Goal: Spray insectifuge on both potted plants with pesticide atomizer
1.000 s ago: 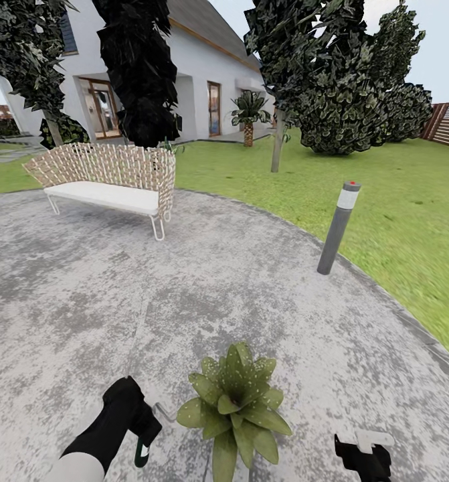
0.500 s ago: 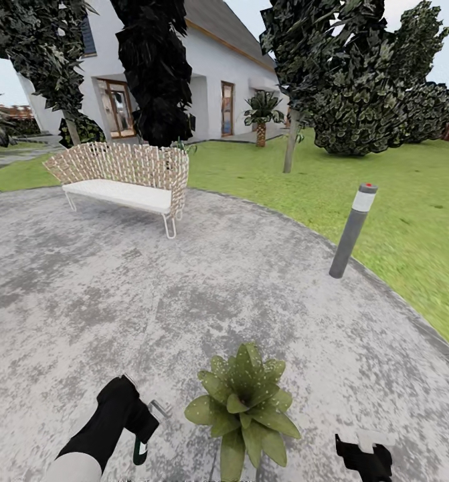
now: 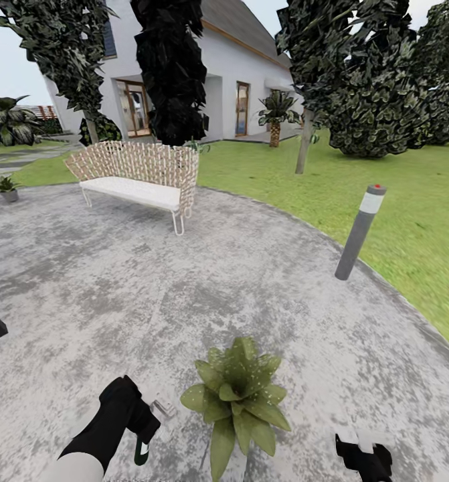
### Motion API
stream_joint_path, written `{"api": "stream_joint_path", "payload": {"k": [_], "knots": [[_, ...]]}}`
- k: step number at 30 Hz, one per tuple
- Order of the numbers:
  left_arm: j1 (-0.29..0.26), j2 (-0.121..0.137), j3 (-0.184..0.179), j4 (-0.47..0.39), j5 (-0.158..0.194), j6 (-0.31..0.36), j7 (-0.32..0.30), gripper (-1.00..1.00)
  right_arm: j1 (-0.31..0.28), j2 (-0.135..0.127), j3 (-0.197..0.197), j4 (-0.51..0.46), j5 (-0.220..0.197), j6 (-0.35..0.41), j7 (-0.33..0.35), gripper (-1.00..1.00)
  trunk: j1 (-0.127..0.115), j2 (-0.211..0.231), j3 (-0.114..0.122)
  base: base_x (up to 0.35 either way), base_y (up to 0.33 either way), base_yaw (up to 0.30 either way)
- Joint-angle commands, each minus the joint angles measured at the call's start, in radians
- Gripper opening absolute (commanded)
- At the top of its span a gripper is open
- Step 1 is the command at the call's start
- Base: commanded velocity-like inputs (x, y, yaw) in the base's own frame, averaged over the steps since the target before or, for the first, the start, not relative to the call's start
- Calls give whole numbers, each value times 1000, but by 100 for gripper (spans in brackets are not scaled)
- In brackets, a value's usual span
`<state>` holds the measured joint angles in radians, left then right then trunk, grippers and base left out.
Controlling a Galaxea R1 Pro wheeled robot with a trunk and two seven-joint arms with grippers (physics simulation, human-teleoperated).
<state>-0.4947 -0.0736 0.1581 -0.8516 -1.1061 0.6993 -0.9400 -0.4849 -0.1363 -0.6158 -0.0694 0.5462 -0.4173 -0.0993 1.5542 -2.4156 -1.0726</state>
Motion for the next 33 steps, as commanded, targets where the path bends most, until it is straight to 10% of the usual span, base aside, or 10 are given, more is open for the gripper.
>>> {"api": "stream_joint_path", "payload": {"k": [1,33], "knots": [[-1,-1,4,-1,-7,5,-8,-100,-1,0,-5,2,11,-3,-5,100,0,0,-1,-3,-233,237],[-1,-2,2,-1,-1,5,-8,-100,0,0,-5,2,11,-3,-5,100,0,0,-1,-18,-106,176]]}}
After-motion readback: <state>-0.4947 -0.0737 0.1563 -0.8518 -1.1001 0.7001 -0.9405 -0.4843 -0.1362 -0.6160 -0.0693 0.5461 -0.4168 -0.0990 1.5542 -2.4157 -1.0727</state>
